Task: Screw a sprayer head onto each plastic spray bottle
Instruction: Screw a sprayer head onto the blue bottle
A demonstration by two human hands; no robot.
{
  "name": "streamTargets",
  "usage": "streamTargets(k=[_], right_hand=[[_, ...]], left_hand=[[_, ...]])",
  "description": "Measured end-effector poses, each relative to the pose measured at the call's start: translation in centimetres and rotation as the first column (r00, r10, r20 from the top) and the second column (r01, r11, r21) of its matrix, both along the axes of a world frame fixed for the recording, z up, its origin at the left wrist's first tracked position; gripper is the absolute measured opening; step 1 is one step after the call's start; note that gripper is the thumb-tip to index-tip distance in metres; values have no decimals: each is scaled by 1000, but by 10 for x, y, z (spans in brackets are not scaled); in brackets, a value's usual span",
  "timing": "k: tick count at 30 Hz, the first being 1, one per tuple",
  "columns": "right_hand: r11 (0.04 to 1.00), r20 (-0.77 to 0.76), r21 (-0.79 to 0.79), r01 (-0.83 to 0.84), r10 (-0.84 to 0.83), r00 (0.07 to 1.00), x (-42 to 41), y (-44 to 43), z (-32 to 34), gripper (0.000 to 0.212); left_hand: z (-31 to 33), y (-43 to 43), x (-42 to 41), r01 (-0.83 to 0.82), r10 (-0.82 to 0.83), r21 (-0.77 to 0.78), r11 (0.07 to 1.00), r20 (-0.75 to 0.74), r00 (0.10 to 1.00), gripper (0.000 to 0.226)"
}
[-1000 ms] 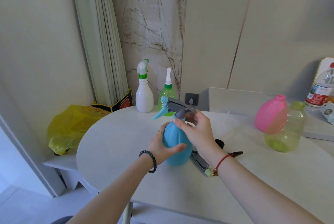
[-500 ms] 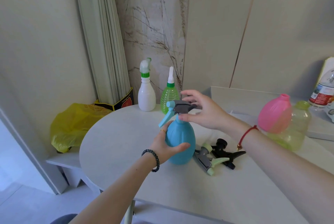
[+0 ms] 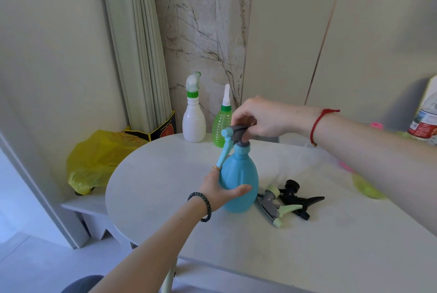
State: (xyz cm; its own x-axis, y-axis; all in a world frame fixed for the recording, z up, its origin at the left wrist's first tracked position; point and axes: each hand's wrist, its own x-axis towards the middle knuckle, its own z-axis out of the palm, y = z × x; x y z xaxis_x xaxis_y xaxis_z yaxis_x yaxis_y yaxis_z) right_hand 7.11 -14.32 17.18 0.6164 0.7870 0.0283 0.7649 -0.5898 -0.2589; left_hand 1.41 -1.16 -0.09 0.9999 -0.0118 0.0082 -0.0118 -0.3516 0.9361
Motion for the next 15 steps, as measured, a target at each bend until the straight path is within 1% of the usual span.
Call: streamTargets(k=[2,6,8,10,12,13,15], right_hand=[[999,31,-18,29,-28,999,-1,1,-4,15],[995,40,-32,96,-94,995,-5,1,-5,21],[989,-8,3,147,-147,989,-5,3,-11,21],[976,-96,10,217,-215,972,-8,8,-18,30],[960,-87,-41,277,-280,956,-7,11,-19,41],[959,-49,-41,281,-283,958,-5,11,-16,43],[981,10,-22,191,-191,981,-2,8,-7,40]], left_hand=[[0,-1,-1,14,-13,-7,1000,20,1000,83],[1,0,1,15,-15,-3,1000,31,999,81],[1,-1,1,15,-16,5,1000,35,999,80],[1,0,1,14,-14,6,1000,32,999,80],[1,0,1,17,-17,0,1000,31,999,81],[1,0,1,20,-20,-4,1000,30,999,81],[0,0,2,24,-24,-13,1000,28,999,80]])
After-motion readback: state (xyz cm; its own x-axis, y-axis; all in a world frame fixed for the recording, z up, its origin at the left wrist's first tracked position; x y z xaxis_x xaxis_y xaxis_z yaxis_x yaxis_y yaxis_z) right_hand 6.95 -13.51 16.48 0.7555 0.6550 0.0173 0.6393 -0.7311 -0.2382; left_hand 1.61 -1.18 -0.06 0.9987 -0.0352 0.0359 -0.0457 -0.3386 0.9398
